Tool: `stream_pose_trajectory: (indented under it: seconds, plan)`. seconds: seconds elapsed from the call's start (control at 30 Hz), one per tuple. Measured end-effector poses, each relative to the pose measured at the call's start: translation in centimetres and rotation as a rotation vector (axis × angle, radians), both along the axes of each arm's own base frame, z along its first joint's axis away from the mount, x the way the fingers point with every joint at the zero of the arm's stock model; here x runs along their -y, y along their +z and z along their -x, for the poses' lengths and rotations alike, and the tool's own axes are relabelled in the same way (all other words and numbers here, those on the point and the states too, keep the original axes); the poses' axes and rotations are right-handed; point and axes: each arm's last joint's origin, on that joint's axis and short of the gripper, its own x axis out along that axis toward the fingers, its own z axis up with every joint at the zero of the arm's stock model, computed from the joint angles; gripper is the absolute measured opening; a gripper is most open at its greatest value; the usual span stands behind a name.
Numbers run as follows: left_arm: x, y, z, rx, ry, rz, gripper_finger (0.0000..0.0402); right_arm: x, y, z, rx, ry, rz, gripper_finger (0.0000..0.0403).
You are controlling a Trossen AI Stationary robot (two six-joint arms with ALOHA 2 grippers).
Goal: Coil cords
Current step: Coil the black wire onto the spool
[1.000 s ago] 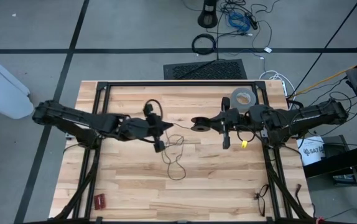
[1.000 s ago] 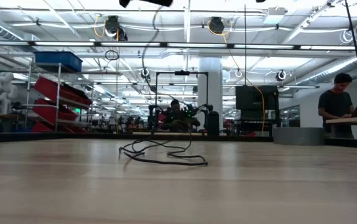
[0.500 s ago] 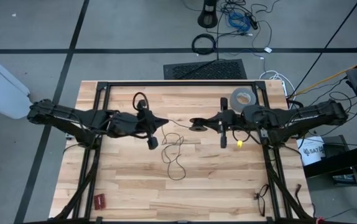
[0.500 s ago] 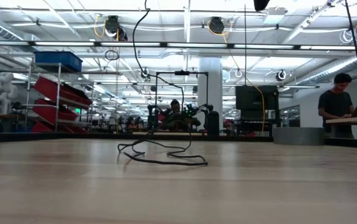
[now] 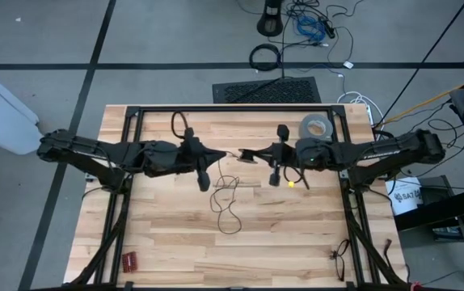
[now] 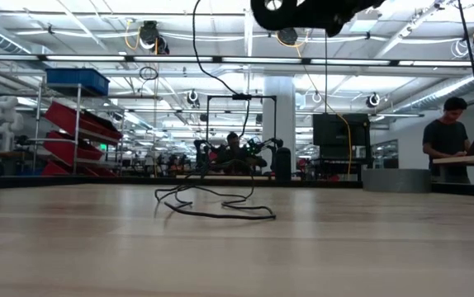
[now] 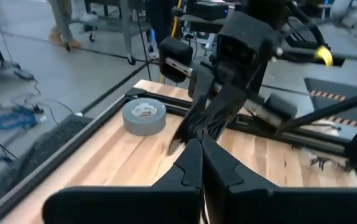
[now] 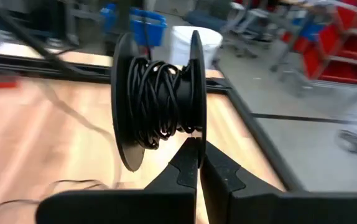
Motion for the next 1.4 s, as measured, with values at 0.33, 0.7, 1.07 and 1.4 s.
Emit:
stream_pose_trajectory:
  seconds: [0.33, 0.7, 1.07, 1.4]
  plan:
    - [-0.1, -0.5, -2.8, 0.135, 0.012, 0.083, 0.0001, 0.5, -0.7, -2.5, 0.079, -0.208, 0.133, 0.0]
    - [-0.3, -2.6, -5.7, 0.149, -0.022, 0.112, 0.0001, 0.5, -1.0, -3.8, 0.153, -0.254, 0.155, 0.0]
    - [-0.1, -3.7, -6.8, 0.135, -0.043, 0.115, 0.0004, 0.5, -1.0, -3.8, 0.159, -0.254, 0.145, 0.0]
    - [-0.2, -4.0, -7.0, 0.126, 0.005, 0.103, 0.0066, 0.5, -1.0, -3.8, 0.158, -0.25, 0.144, 0.0]
